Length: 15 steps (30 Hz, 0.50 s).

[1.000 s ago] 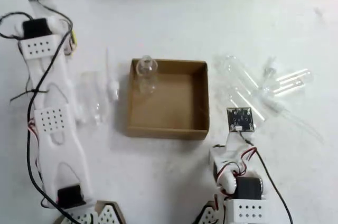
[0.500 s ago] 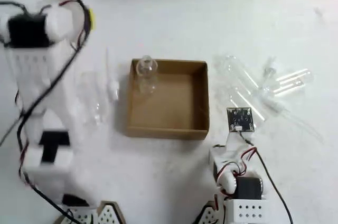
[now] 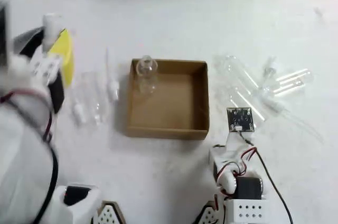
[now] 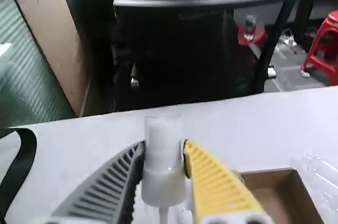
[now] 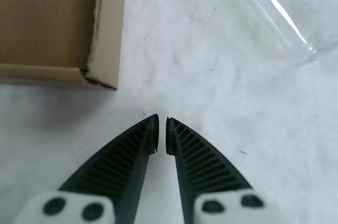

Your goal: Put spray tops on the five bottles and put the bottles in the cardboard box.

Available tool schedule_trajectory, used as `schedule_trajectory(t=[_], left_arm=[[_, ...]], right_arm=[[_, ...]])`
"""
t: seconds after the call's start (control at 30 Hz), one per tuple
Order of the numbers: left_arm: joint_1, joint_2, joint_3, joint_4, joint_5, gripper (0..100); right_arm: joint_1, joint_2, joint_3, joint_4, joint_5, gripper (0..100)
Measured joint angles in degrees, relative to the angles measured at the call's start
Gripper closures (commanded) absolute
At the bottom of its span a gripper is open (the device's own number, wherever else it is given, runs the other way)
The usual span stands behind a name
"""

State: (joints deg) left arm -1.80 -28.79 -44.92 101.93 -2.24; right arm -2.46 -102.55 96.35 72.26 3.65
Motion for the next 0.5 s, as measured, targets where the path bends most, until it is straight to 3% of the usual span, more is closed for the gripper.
schedule_trajectory(t=[0.27, 0.5], left_arm=[[0.0, -12.8, 1.8, 0.0, 0.0, 98], [0.0, -25.1, 16.1, 0.0, 0.0, 98]], right_arm=[[0.0, 0.0, 0.0, 0.0, 0.0, 98.3], [0.0, 0.0, 0.0, 0.0, 0.0, 98.3]])
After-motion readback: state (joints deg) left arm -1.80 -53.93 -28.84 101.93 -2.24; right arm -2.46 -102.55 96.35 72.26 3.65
